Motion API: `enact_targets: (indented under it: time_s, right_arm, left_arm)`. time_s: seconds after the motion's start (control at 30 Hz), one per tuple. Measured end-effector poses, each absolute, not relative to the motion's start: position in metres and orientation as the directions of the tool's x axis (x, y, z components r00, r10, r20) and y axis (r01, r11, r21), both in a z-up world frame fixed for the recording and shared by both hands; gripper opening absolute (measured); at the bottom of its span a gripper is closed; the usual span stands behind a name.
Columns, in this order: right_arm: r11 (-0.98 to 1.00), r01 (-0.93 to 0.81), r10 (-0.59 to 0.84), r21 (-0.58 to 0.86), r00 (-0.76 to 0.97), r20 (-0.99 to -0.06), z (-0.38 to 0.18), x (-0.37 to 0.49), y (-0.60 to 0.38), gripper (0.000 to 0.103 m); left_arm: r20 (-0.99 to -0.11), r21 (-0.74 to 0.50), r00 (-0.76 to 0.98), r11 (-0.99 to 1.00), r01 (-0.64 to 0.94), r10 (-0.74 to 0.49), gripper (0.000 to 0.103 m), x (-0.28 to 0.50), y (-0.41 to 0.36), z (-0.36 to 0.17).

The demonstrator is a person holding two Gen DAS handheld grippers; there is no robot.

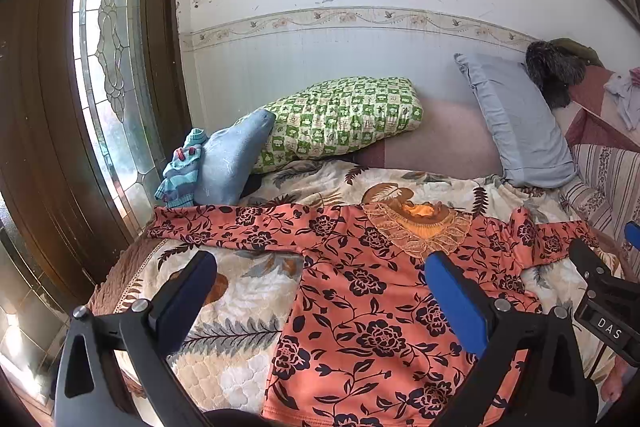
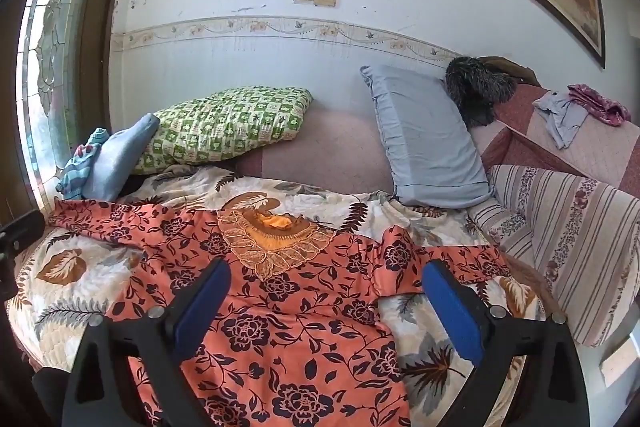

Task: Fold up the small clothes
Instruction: 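Move both grippers over the orange floral shirt toward its hem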

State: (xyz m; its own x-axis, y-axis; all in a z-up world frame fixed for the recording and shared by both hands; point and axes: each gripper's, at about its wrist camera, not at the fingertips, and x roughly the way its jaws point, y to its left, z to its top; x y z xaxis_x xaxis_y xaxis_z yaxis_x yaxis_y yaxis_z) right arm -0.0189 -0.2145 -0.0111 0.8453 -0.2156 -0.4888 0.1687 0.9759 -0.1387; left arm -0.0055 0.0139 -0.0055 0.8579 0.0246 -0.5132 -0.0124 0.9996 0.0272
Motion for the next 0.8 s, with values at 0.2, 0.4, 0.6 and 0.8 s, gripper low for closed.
enact_targets:
  time_s: [0.2,0.4,0.6,0.8]
  right_arm:
    - [0.977,0.163,-0.209,-0.136,0.838,-0.504,-0.018,-0.017,-0.217,0.098]
    - [0.976,0.163,-0.213,-0.141,0.833,-0.511,-0.025,-0.014,-0.219,0.098]
    - [0.976,0.161,-0.214,-0.146,0.826,-0.522,-0.032,-0.009,-0.220,0.098]
    - [0.976,0.153,-0.213,-0.153,0.815,-0.539,-0.043,0.000,-0.220,0.098]
  left_arm:
    - [-0.555,0.034,0.832,0.999,0.025,-0.002,0.103,0.002,0.005,-0.020]
    - [-0.576,0.042,0.817,0.998,0.050,-0.017,0.103,0.007,-0.003,-0.035]
    - [-0.594,0.025,0.804,0.998,0.055,-0.029,0.103,0.016,-0.001,-0.046]
    - [-0.630,0.018,0.776,0.999,0.037,-0.017,0.103,0.031,0.010,-0.062]
